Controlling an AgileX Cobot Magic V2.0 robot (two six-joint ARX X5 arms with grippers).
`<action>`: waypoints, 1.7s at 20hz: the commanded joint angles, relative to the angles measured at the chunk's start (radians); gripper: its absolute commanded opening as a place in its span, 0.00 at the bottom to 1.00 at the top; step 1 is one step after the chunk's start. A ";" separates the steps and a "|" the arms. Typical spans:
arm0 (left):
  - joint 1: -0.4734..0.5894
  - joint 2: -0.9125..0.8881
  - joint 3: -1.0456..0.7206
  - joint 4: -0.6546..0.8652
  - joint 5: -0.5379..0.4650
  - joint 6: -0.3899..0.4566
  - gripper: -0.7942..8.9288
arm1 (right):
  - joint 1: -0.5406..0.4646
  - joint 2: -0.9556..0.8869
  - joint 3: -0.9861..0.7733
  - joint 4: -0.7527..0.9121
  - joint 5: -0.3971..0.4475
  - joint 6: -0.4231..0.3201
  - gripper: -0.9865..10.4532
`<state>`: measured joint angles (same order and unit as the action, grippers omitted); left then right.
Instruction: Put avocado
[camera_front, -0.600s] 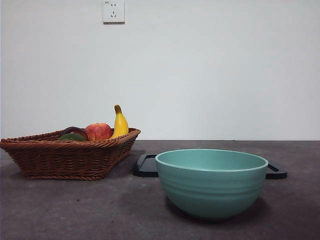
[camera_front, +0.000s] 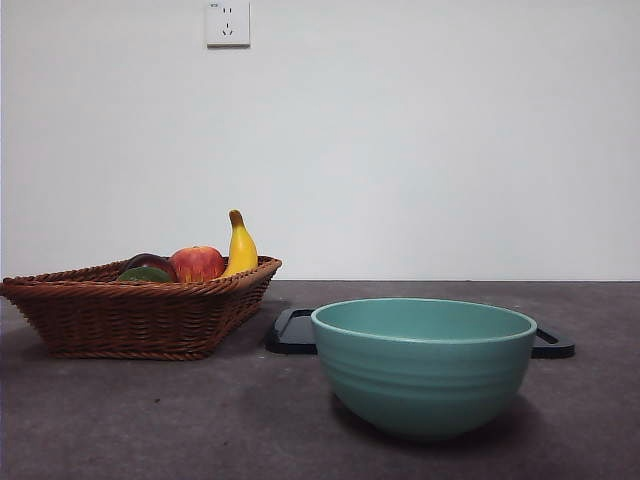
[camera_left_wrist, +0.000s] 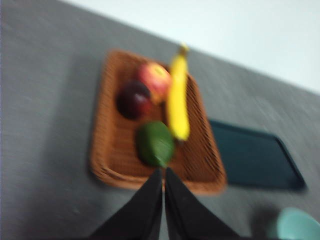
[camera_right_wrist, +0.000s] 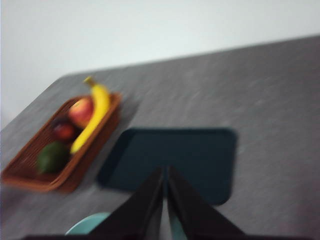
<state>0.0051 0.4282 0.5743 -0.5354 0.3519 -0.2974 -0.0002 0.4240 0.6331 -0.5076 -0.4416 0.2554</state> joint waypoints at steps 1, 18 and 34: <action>-0.001 0.085 0.087 -0.061 0.073 0.091 0.09 | 0.013 0.092 0.106 -0.072 -0.062 -0.054 0.09; -0.146 0.328 0.434 -0.492 0.168 0.290 0.09 | 0.362 0.406 0.397 -0.449 -0.129 -0.230 0.09; -0.151 0.337 0.434 -0.469 0.167 0.282 0.48 | 0.384 0.406 0.397 -0.450 -0.127 -0.211 0.41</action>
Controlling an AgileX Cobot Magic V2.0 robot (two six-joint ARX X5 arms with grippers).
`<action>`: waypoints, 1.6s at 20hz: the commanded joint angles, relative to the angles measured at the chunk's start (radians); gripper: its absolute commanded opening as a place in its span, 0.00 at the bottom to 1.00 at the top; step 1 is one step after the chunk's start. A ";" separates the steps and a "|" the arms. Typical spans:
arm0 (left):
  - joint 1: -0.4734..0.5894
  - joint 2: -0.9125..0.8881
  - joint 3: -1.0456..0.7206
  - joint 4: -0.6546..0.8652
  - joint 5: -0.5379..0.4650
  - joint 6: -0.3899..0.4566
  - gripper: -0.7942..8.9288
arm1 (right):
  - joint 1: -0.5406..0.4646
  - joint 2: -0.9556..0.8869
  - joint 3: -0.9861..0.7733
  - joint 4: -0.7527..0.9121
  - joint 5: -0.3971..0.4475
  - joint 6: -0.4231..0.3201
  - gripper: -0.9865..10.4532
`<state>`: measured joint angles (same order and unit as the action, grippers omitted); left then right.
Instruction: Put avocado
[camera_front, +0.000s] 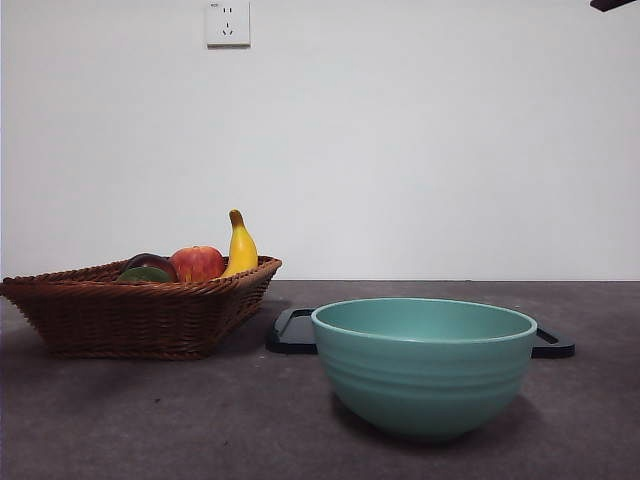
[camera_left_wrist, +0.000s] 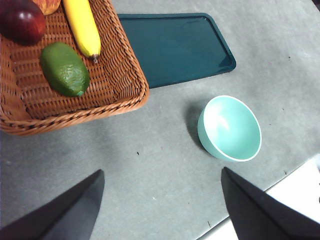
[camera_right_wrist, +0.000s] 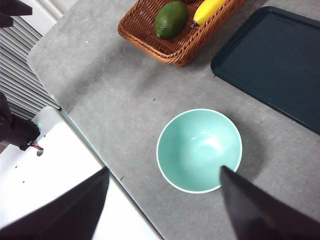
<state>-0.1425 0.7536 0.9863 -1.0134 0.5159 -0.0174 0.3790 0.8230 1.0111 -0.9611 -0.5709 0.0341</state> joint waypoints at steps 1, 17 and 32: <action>-0.003 0.014 0.022 0.010 0.003 0.002 0.48 | 0.005 0.007 0.019 0.004 0.002 0.011 0.41; -0.131 0.460 0.107 0.290 -0.303 -0.078 0.47 | 0.005 0.007 0.019 0.003 0.003 0.011 0.41; -0.185 0.945 0.262 0.397 -0.499 -0.077 0.47 | 0.005 0.007 0.019 0.003 0.003 0.011 0.41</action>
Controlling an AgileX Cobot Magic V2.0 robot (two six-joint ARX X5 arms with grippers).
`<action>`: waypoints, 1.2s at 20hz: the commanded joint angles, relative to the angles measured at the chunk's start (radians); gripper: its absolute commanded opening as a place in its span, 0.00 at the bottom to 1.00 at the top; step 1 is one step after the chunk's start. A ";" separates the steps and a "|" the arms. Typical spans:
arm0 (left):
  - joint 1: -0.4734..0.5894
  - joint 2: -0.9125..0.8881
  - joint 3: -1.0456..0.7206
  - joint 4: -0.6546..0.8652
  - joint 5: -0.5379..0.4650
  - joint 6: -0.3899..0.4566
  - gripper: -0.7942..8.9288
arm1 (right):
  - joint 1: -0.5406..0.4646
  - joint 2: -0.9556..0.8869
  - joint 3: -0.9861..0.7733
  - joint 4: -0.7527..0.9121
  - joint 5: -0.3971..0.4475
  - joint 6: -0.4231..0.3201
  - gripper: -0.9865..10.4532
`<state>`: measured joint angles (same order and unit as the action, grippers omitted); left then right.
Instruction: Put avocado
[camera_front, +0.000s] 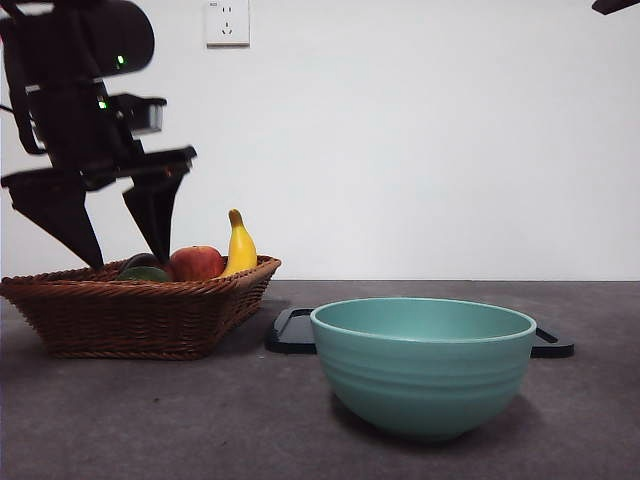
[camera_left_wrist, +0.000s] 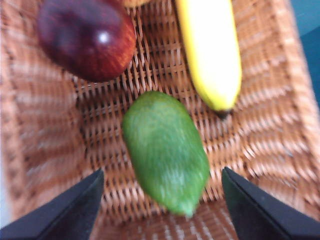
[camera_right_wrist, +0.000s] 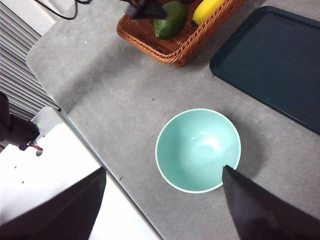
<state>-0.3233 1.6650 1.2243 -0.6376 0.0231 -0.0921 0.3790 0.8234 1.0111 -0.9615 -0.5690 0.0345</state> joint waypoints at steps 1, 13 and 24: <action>-0.005 0.050 0.024 0.034 -0.006 -0.002 0.47 | 0.005 0.007 0.019 0.003 0.001 0.011 0.41; -0.006 0.133 0.024 0.077 -0.006 -0.004 0.41 | 0.005 0.007 0.019 0.003 0.001 0.011 0.41; -0.022 -0.047 0.026 0.042 0.003 -0.006 0.30 | 0.005 0.007 0.019 0.003 0.001 0.010 0.41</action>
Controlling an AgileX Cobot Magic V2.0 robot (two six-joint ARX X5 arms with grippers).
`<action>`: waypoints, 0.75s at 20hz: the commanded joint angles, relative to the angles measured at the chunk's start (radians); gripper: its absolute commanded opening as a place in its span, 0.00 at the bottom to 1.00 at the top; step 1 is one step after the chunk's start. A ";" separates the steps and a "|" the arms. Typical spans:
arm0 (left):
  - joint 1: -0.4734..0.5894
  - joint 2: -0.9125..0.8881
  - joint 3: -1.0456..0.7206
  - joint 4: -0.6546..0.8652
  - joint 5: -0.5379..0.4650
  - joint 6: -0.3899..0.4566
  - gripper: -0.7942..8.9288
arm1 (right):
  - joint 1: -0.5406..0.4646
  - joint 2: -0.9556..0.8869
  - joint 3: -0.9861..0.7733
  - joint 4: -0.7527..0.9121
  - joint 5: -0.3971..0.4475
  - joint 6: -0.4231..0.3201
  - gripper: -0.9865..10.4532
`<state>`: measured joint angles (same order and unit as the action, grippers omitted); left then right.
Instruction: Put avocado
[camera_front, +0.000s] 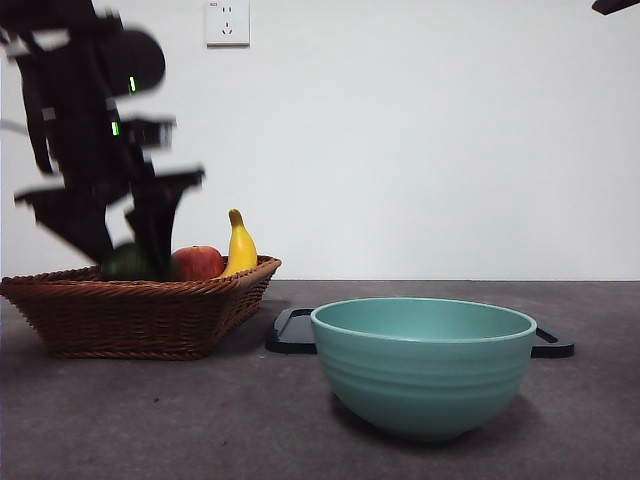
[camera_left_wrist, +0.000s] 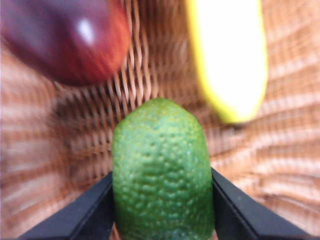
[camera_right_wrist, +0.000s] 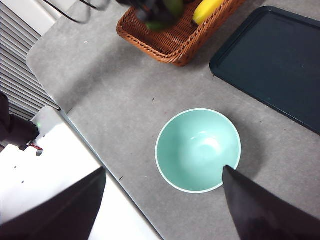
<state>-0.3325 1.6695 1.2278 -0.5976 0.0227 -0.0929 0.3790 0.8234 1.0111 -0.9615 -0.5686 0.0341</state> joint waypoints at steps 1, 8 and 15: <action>-0.023 -0.095 0.023 -0.012 0.026 -0.005 0.30 | 0.005 0.007 0.019 0.003 0.001 0.011 0.41; -0.241 -0.276 0.023 -0.064 0.226 -0.024 0.30 | 0.005 0.006 0.019 0.003 0.019 0.011 0.41; -0.501 -0.132 0.023 0.000 0.221 -0.018 0.30 | 0.004 0.005 0.019 0.003 0.020 0.011 0.41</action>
<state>-0.8257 1.5230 1.2308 -0.6079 0.2420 -0.1143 0.3786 0.8230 1.0111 -0.9615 -0.5491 0.0345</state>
